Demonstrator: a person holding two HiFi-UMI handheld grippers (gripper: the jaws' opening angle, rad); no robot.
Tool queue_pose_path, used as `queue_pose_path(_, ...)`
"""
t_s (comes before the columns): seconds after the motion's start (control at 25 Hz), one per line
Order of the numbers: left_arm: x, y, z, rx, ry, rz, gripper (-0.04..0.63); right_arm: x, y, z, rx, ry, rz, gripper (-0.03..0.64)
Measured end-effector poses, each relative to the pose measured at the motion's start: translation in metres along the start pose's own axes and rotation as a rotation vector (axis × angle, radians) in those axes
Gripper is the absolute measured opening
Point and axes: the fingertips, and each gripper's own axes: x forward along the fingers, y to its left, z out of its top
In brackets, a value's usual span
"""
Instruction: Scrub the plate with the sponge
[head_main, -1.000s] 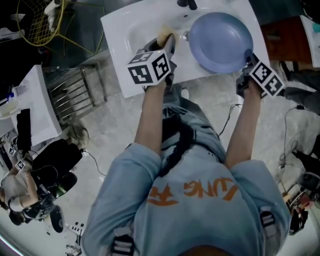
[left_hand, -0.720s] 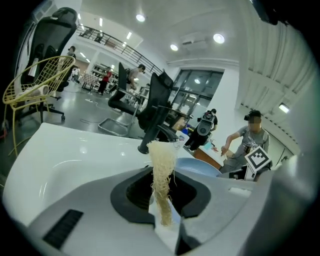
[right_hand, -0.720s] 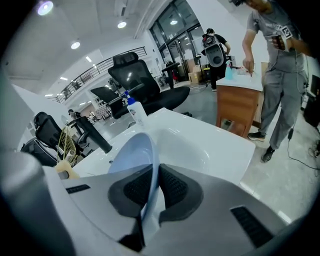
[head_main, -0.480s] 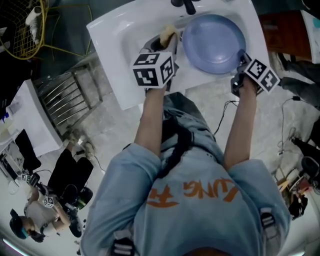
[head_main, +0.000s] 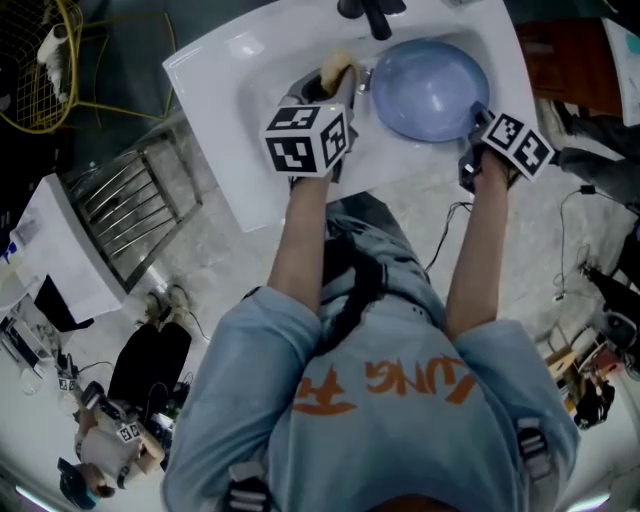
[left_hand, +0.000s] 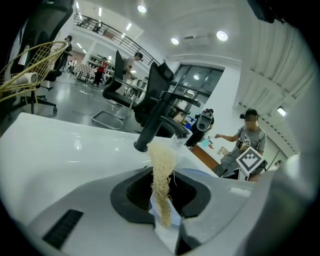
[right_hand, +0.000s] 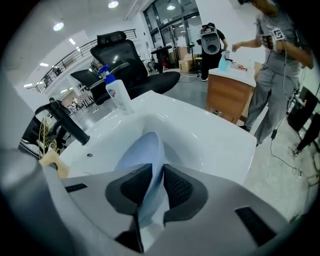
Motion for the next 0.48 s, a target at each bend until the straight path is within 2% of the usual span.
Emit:
queue_pose_path(0.24, 0.002, 0.000, 0.003, 0.000, -0.002, -0.005, 0.049, 0.007, -0.004, -0.007, -0.054, 0.046, -0.065, 0.072)
queue_pose_path(0.4, -0.001, 0.000, 0.003, -0.003, -0.011, -0.001, 0.049, 0.006, -0.019, -0.013, -0.112, 0.058, -0.158, 0.076)
queue_pose_path(0.48, -0.003, -0.002, 0.002, -0.003, -0.014, 0.002, 0.049, 0.004, -0.020, -0.014, -0.129, 0.051, -0.156, 0.080)
